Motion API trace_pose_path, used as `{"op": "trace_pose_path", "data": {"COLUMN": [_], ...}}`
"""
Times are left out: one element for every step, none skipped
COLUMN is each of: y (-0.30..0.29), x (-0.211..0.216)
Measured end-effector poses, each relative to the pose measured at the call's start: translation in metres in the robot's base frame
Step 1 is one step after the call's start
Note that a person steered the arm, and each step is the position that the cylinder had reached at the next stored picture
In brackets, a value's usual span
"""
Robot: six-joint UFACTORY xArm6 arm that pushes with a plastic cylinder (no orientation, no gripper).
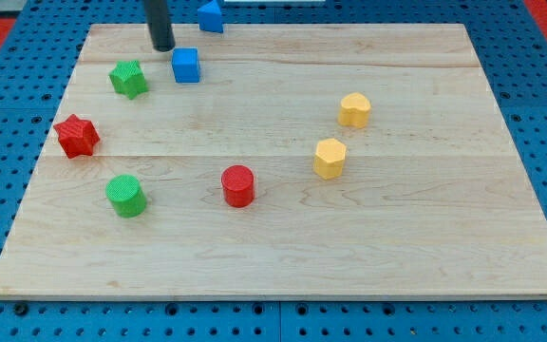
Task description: Push the blue cube to the bottom right side of the blue triangle
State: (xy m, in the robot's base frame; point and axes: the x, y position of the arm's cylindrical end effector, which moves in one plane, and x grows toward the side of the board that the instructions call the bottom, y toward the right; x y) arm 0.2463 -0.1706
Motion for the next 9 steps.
{"op": "trace_pose_path", "data": {"y": [-0.006,0.041,0.083,0.098,0.100,0.116,0.151,0.222,0.275], "x": [0.037,0.050,0.050,0.049,0.054,0.058,0.058,0.058,0.057]}}
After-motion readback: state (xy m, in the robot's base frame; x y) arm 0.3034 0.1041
